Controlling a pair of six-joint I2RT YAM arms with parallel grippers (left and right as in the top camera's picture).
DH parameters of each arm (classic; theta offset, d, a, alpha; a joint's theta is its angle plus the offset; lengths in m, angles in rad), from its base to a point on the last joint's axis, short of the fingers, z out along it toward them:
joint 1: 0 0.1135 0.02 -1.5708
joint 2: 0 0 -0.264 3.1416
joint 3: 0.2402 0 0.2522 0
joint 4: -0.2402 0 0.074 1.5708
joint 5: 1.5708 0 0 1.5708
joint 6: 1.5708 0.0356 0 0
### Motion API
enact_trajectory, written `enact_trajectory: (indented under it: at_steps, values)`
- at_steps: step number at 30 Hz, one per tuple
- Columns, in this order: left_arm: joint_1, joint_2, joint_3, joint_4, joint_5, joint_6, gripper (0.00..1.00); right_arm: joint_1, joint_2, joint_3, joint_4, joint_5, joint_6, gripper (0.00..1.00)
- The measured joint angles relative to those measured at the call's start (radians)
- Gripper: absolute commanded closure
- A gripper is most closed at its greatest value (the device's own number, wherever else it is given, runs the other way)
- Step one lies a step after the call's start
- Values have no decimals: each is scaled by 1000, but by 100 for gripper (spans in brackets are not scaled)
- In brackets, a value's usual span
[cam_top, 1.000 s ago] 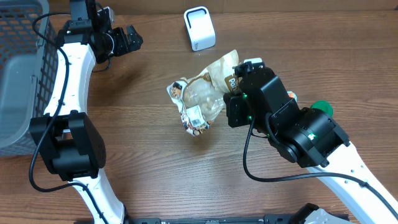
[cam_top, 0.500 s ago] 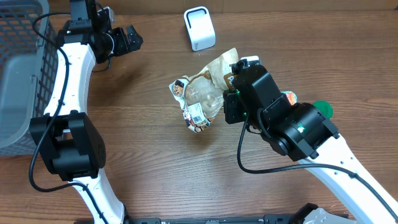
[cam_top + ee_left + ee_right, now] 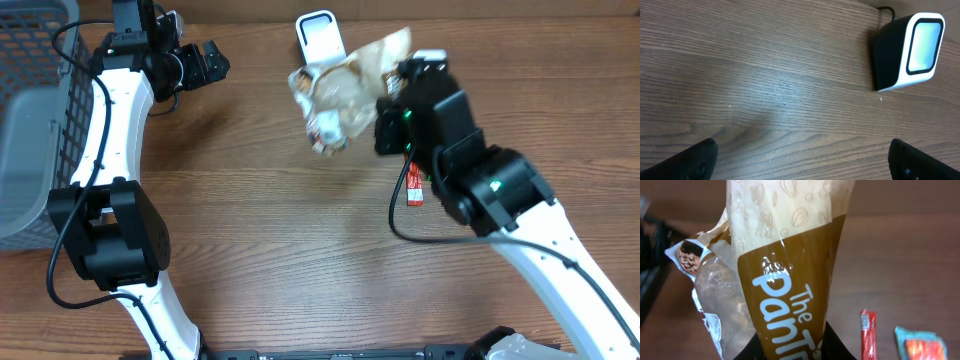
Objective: Scan the item barcode
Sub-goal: 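Lift the snack bag with the right gripper toward the scanner, then hold the snack bag in front of the white scanner with the right gripper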
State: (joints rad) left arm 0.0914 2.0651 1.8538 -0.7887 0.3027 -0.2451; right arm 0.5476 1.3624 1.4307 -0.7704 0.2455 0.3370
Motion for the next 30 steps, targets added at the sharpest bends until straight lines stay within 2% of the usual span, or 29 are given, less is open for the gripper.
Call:
enact_trajectory:
  at_steps: [4, 9, 16, 24, 30]
  values:
    - [0, 0, 0, 0, 0, 0, 0, -64, 45, 0, 134, 6, -67, 96]
    - [0, 0, 0, 0, 0, 0, 0, -76, 127, 0, 301, 13, -188, 97]
    - [0, 0, 0, 0, 0, 0, 0, -83, 307, 170, 357, 62, -398, 96]
    - [0, 0, 0, 0, 0, 0, 0, -83, 463, 244, 739, 175, -729, 96]
    - [0, 0, 0, 0, 0, 0, 0, -83, 655, 245, 1046, 298, -846, 96]
